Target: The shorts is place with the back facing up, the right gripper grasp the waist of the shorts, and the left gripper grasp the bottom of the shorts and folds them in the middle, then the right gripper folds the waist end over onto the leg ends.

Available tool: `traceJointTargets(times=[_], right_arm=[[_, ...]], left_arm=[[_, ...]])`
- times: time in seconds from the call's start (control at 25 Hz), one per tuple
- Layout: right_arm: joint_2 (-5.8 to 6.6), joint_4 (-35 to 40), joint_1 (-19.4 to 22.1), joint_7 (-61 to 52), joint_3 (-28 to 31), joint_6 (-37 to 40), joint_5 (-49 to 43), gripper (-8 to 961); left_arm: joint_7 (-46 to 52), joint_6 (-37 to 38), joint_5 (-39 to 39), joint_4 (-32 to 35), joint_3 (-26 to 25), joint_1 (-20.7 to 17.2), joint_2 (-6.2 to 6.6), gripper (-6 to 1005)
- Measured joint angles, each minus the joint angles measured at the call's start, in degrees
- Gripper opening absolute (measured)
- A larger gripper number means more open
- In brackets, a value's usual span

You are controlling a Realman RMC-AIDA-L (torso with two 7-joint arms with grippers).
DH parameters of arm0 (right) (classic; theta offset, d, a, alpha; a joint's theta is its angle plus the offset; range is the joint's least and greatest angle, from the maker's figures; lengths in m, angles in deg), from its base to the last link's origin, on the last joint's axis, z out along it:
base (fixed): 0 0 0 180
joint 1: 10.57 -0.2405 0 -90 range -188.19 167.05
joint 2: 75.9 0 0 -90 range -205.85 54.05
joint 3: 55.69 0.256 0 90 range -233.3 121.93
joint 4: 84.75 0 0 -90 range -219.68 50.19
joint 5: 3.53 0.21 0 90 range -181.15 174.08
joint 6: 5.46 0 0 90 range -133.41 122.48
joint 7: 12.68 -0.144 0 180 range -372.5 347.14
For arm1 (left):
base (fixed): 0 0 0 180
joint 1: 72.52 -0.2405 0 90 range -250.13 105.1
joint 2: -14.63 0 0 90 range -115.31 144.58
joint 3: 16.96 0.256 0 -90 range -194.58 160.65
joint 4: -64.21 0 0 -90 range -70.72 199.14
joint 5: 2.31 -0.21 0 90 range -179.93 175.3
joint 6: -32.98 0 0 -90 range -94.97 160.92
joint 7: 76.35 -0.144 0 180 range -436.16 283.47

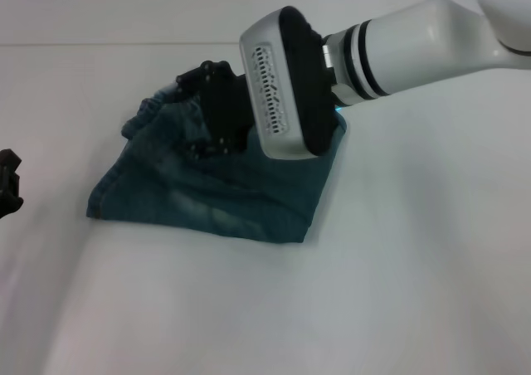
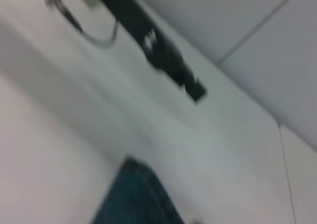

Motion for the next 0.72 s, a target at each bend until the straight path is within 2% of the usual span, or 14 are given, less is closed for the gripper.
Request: traceJointTargets(times=[0.24, 0.32, 0.56, 0.72], right_arm=[[0.14, 6.15, 5.03, -1.31, 0.99, 2.19, 2.57, 730], [0.17, 7.36, 6.43, -2.95, 2.68, 2.03, 3.09, 765], [0.62, 9.91, 10.73, -13.64, 12.62, 2.57, 3.66, 868], [0.88, 11.17, 14.98, -20.19, 19.15, 6.27, 3.78, 919]], left_arm=[[-0.29, -0.4, -1.02, 0.22, 0.21, 0.48, 0.08, 97], [-0.31, -0.06, -2.23, 0.42, 0.11, 0.51, 0.08, 100], [-0.41, 3.76, -6.45, 1.36, -0.05, 0.51, 0.24, 111], [-0.43, 8.01, -11.67, 3.57, -0.67, 0.52, 0.41, 118]])
